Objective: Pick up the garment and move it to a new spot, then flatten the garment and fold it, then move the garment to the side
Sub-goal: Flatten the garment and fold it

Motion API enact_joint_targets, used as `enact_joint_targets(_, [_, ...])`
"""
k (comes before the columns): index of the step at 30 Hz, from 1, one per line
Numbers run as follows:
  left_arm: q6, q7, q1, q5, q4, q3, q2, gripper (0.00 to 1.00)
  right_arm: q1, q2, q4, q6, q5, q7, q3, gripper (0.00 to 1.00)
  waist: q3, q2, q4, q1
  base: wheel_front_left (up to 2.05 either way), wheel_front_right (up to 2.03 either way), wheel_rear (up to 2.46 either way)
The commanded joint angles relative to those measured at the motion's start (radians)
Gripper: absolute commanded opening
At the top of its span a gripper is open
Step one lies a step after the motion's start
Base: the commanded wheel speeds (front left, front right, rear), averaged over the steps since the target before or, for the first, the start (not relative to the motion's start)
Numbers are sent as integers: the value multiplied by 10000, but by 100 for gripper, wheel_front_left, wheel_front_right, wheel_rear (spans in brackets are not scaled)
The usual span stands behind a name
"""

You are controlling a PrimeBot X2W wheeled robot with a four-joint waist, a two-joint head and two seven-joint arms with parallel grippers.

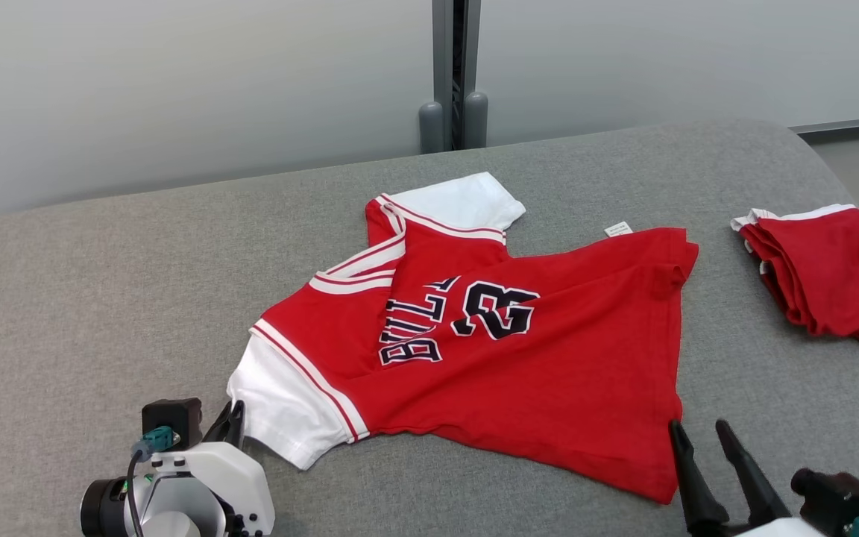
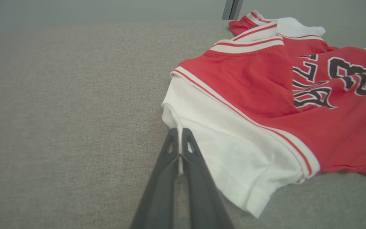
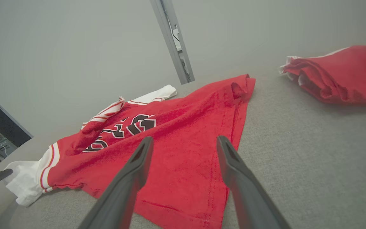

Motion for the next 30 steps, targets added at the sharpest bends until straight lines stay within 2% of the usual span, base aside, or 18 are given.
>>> enact_joint_targets(1, [69, 18, 87, -43, -78, 19, 71, 0, 220, 154, 193, -1, 359, 119, -76, 100, -26, 0, -18, 0, 0, 0, 0])
enact_joint_targets(7, [176, 97, 150, -40, -311, -47, 122, 0, 468, 361, 1052, -1, 1277, 332, 155, 100, -47, 0, 22, 0, 0, 0, 0])
enact_joint_targets(16, [298, 265, 133, 27, -612, -144, 227, 0, -259, 291, 2033, -1, 2498, 449, 286, 100, 42, 0, 78, 0, 0, 0, 0])
enact_joint_targets(30, [430, 353, 147, -1, -916, -236, 307, 0, -858, 54, 2775, -1, 3292, 386, 886, 100, 202, 0, 246, 0, 0, 0, 0])
